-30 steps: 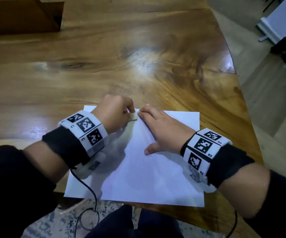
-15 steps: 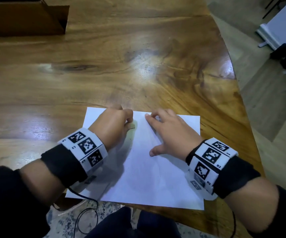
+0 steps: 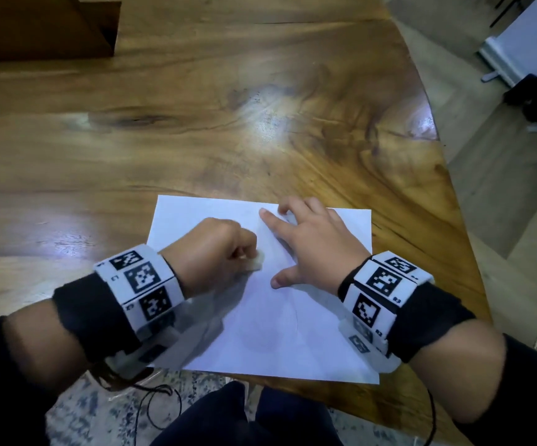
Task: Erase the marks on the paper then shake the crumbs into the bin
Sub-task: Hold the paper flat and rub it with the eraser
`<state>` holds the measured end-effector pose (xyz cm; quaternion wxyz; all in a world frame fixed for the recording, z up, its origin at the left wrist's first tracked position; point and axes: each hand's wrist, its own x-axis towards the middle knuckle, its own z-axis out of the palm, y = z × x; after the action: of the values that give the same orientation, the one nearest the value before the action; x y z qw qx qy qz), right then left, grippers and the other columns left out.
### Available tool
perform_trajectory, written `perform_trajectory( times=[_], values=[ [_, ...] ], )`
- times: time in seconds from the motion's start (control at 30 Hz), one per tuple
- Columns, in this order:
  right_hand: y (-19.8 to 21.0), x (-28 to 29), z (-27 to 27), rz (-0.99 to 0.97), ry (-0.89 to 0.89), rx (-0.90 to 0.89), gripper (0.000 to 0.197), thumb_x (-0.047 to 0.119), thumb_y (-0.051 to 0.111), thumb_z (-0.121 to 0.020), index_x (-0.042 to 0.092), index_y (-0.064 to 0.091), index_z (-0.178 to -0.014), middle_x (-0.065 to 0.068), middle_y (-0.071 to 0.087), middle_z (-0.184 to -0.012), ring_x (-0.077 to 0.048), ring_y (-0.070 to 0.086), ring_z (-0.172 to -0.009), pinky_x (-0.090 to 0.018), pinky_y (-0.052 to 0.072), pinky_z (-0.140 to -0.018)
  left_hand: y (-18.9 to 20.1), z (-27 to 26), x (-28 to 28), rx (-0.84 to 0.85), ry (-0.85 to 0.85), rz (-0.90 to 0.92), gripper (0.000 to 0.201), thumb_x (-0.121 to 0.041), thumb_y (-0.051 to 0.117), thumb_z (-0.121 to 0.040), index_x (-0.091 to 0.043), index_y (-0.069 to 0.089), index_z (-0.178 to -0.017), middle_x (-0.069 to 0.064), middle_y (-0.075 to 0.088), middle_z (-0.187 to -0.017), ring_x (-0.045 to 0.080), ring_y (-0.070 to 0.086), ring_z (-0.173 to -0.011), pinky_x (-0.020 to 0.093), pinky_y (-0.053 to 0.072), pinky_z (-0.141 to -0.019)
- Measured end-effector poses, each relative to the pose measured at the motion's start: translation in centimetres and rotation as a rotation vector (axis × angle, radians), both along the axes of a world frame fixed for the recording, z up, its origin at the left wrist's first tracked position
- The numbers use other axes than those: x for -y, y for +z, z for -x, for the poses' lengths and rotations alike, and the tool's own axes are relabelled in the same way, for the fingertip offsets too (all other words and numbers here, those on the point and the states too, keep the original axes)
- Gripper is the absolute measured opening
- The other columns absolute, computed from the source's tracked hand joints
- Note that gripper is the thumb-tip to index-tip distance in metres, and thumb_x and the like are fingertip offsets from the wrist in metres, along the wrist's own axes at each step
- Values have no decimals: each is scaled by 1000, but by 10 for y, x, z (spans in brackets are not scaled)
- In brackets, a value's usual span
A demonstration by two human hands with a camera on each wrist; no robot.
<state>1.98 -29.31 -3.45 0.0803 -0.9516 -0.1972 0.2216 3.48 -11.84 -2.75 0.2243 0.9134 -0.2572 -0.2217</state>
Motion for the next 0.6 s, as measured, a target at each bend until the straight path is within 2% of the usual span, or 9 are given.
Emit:
perform_trajectory(
  times=[0.07,0.17,0.23,0.3,0.37,0.43,0.5,0.57,0.6],
  values=[
    [0,0,0,7,2,3,102,61,67,-72,29,11,-151,3,22,-140,-19,22,-125,-32,22,-106,0,-14,1,43,34,-23,5,-17,64,-79,-12,66,-80,-3,51,-64,23,53,-69,23,31,-58],
    [-1,0,0,13,1,10,103,63,66,-71,29,11,-151,3,23,-138,-19,22,-123,-31,23,-105,-3,-39,6,108,209,-6,7,-12,63,-80,-10,66,-86,6,62,-75,24,57,-75,20,32,-64],
    [-1,-1,0,13,-3,10,103,63,67,-70,29,11,-151,3,23,-138,-19,22,-124,-31,23,-104,-4,-28,7,82,173,10,4,-12,61,-80,-11,65,-80,5,59,-71,24,53,-69,23,33,-63],
    [-2,0,0,13,-9,9,103,62,68,-70,29,12,-150,3,22,-140,-19,21,-126,-31,23,-105,-4,-2,4,58,-7,31,11,-13,59,-78,-13,60,-67,0,48,-62,25,48,-62,26,30,-55],
    [-2,-1,0,19,0,4,103,62,67,-71,29,12,-150,2,21,-141,-20,20,-127,-32,23,-105,-1,10,0,-23,-107,18,14,-15,60,-77,-13,58,-63,-5,39,-59,22,43,-60,20,28,-53],
    [-2,-1,-1,29,4,7,103,63,67,-71,29,11,-150,1,21,-141,-21,20,-126,-32,23,-105,-2,-6,4,10,-80,-14,9,-13,60,-78,-14,60,-69,-1,46,-65,20,42,-66,24,30,-59],
    [-1,-1,-1,38,4,15,103,64,66,-70,29,11,-150,1,22,-139,-21,21,-125,-32,24,-104,-6,-29,12,99,52,-23,5,-12,58,-80,-13,62,-79,6,54,-78,19,44,-71,25,32,-66],
    [-2,-2,-1,42,2,20,103,64,66,-70,29,12,-150,2,22,-139,-21,21,-124,-32,25,-103,-11,-34,14,138,121,2,7,-13,58,-81,-10,63,-83,6,50,-79,21,44,-71,25,32,-66],
    [-1,-2,-1,39,-1,15,103,63,67,-70,29,12,-150,2,21,-139,-21,21,-125,-32,24,-104,-12,-25,11,147,87,14,6,-14,57,-80,-10,62,-78,4,47,-75,22,45,-69,25,30,-64]
  ],
)
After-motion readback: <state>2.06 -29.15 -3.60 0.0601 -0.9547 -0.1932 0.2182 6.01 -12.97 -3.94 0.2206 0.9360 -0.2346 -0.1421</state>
